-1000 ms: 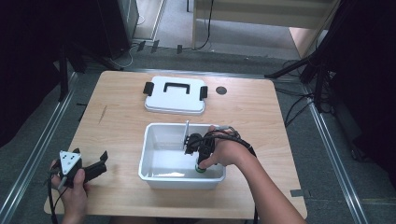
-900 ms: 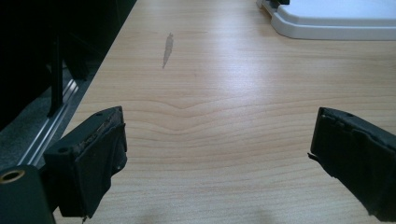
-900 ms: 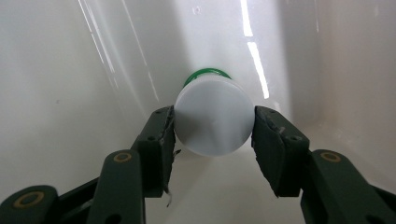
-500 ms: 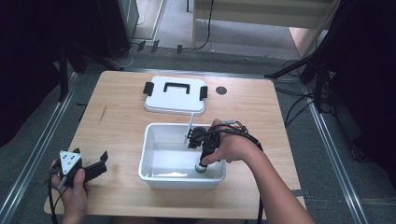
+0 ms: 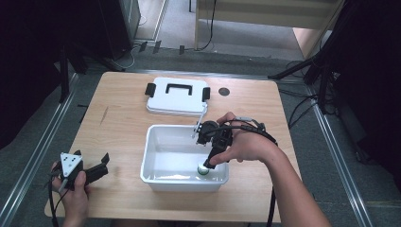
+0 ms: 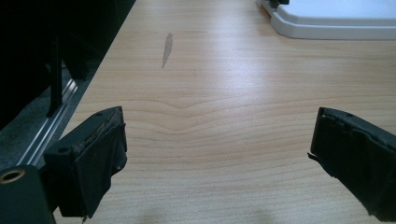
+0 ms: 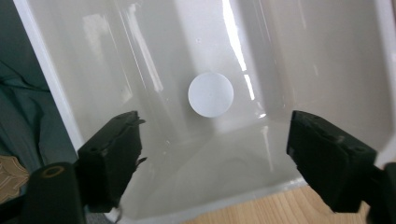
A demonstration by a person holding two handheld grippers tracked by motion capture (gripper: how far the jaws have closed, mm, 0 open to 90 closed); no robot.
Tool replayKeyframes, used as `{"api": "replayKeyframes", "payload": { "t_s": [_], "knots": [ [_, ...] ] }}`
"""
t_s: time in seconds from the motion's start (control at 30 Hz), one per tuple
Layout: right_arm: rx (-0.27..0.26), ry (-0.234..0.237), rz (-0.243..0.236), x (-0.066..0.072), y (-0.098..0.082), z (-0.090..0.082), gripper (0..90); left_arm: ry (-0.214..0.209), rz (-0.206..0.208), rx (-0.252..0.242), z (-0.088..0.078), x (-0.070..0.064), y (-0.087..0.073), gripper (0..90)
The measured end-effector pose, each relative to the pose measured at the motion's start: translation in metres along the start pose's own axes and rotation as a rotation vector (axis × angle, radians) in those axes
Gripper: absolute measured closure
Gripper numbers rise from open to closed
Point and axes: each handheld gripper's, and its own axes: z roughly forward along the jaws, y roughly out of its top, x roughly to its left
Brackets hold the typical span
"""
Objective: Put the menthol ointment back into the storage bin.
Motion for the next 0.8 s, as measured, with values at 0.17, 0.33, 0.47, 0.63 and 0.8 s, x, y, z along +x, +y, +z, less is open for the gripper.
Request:
{"api": "replayKeyframes", "payload": {
  "t_s": [0.17, 0.33, 0.47, 0.63, 0.8],
  "knots": [
    [-0.005, -0.017, 0.008, -0.002, -0.01, -0.01, 14.6, 0.0, 0.001, 0.0, 0.0, 0.0, 0.0, 4.7],
    [-0.019, -0.028, 0.035, -0.004, -0.023, -0.019, 14.0, 0.001, 0.007, 0.003, 0.0, 0.0, 0.0, 4.7],
    [-0.02, -0.037, 0.05, -0.006, -0.033, -0.024, 14.0, 0.002, 0.008, 0.002, 0.0, 0.0, 0.0, 4.7],
    [-0.024, -0.042, 0.063, -0.007, -0.045, -0.027, 13.9, 0.002, 0.009, 0.002, 0.0, -0.001, 0.0, 4.7],
    [-0.023, -0.043, 0.089, -0.009, -0.057, -0.026, 13.9, 0.002, 0.008, 0.002, 0.0, -0.001, 0.0, 4.7]
  ]
}}
